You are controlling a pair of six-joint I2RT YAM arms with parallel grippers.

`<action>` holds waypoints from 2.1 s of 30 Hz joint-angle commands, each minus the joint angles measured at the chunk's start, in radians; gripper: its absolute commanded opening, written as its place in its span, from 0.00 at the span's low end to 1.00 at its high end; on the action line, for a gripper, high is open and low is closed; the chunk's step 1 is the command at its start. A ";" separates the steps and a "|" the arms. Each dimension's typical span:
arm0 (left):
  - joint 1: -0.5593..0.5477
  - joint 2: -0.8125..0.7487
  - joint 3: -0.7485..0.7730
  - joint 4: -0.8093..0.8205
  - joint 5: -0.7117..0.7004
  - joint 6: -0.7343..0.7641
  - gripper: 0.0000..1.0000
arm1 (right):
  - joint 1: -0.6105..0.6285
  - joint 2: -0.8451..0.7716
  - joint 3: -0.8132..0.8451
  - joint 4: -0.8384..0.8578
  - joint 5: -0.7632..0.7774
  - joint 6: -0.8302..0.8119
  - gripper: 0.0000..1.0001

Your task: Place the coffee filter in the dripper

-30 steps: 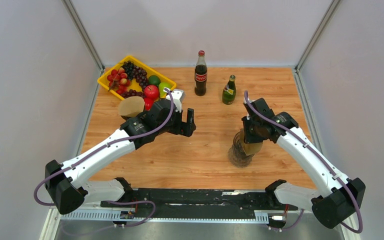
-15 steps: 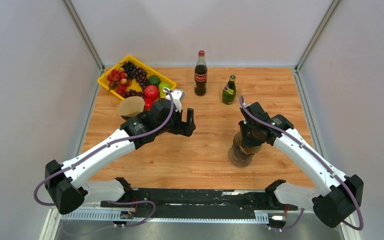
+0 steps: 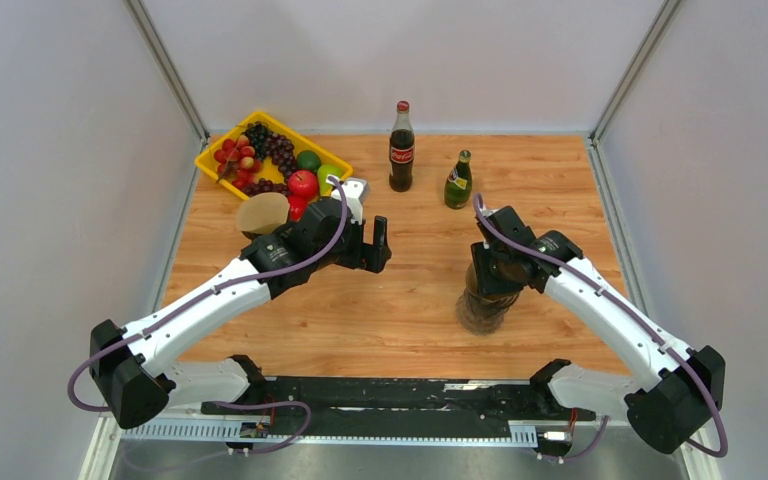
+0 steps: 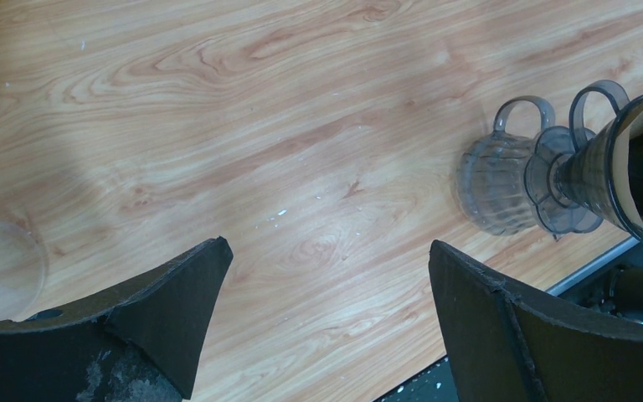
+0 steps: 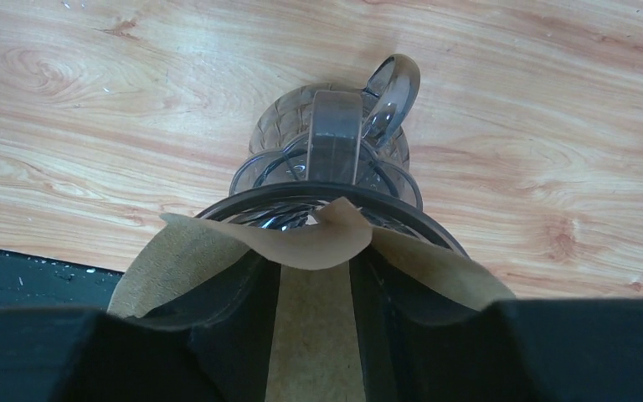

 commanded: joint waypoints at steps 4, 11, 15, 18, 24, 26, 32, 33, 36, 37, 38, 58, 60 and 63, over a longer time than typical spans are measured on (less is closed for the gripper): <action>0.003 -0.010 0.009 0.002 -0.015 -0.005 1.00 | 0.008 -0.011 -0.020 0.037 0.013 0.016 0.49; 0.003 -0.005 0.015 -0.003 -0.016 -0.003 1.00 | 0.008 -0.024 -0.028 0.037 0.007 0.017 0.55; 0.003 -0.003 0.016 -0.005 -0.016 -0.004 1.00 | 0.008 -0.026 -0.027 0.036 -0.003 0.016 0.53; 0.003 -0.004 0.017 -0.005 -0.017 -0.002 1.00 | 0.008 -0.020 -0.027 0.037 -0.008 0.018 0.47; 0.003 0.000 0.016 -0.004 -0.017 -0.004 1.00 | 0.008 -0.006 -0.026 0.037 -0.005 0.025 0.39; 0.003 0.001 0.016 -0.005 -0.017 -0.004 1.00 | 0.008 -0.002 -0.030 0.036 -0.001 0.025 0.36; 0.004 0.004 0.016 -0.006 -0.016 -0.004 1.00 | 0.008 0.006 -0.040 0.036 0.006 0.027 0.36; 0.004 0.003 0.015 -0.007 -0.016 -0.005 1.00 | 0.007 0.005 -0.040 0.038 0.005 0.027 0.36; 0.004 0.003 0.013 -0.008 -0.019 -0.006 1.00 | 0.007 0.004 -0.046 0.038 0.002 0.026 0.36; 0.004 0.001 0.014 -0.009 -0.020 -0.006 1.00 | 0.007 0.005 -0.047 0.038 0.002 0.026 0.37; 0.005 0.002 0.013 -0.010 -0.020 -0.007 1.00 | 0.007 0.005 -0.047 0.038 0.001 0.026 0.39; 0.005 -0.006 0.010 -0.018 -0.030 -0.008 1.00 | 0.007 0.000 -0.048 0.038 -0.015 0.030 0.54; 0.004 -0.007 0.010 -0.018 -0.030 -0.008 1.00 | 0.007 0.000 -0.046 0.038 -0.018 0.029 0.54; 0.004 -0.009 0.010 -0.018 -0.030 -0.009 1.00 | 0.007 -0.006 -0.035 0.038 -0.022 0.029 0.48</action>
